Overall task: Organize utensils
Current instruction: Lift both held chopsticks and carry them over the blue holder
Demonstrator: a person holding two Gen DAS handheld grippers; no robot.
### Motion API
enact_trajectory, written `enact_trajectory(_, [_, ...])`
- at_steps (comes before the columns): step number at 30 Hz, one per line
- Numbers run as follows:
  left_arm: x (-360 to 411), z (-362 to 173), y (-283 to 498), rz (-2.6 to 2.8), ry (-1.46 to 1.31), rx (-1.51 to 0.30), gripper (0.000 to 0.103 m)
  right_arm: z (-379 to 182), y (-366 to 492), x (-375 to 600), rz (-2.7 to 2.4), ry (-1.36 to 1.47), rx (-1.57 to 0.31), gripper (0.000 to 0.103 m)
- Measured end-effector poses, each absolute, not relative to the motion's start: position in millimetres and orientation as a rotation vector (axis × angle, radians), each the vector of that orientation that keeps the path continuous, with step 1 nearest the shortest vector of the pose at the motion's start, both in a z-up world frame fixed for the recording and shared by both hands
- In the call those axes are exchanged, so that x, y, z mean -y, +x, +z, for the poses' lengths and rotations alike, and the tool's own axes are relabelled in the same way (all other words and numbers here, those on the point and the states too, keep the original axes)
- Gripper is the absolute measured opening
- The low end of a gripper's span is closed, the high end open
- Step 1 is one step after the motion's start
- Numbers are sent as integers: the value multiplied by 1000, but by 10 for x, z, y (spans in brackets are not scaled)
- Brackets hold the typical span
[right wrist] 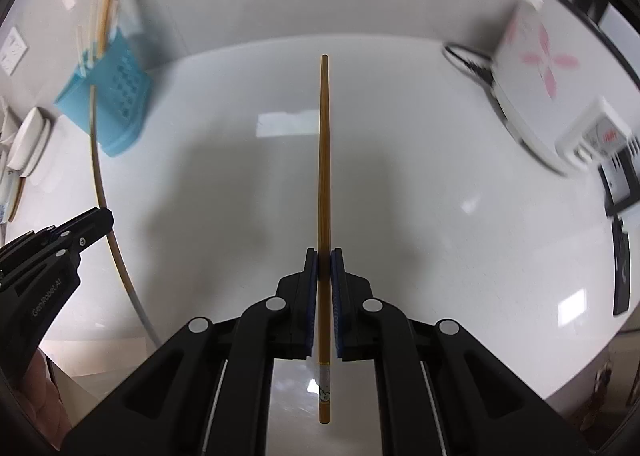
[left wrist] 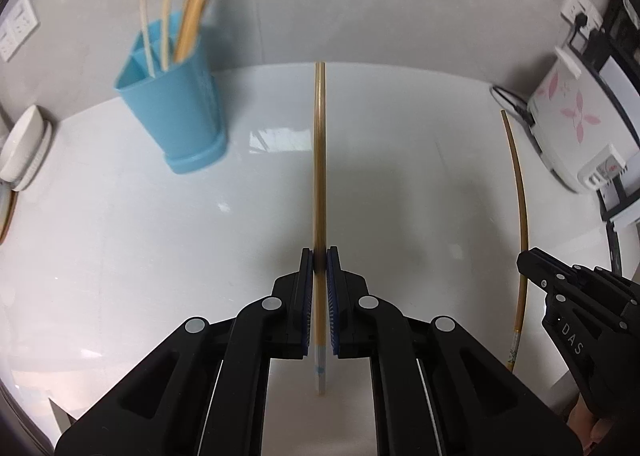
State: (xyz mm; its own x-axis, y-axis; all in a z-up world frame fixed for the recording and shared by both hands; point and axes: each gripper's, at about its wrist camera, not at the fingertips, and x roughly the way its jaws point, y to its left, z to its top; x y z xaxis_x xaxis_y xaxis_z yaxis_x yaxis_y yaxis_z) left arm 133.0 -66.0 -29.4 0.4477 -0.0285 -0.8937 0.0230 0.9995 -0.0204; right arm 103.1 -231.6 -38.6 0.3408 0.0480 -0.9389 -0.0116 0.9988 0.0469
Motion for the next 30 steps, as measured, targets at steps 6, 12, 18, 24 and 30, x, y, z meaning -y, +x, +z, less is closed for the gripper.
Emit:
enact_trajectory(6, [292,-29,1295,18,-34,-1037,6,-206,1204,1993,109,12,-1145,6])
enact_trajectory(12, [-81,214,1299,44,-85,-978,6,18,1334,1651,170,16,-1080,6])
enact_trajectory(18, [-398,476,1348,69,-129,-904,6,251,1499,1354,224,15,-1015,6])
enact_trajectory(24, [-667,665,1472,98,-153,-865,6,429,1642,1110,265,7,-965,6])
enact_trajectory(30, [-827,889,1608,108,-168,-827,6,572,1793,947,289,8,-924,6])
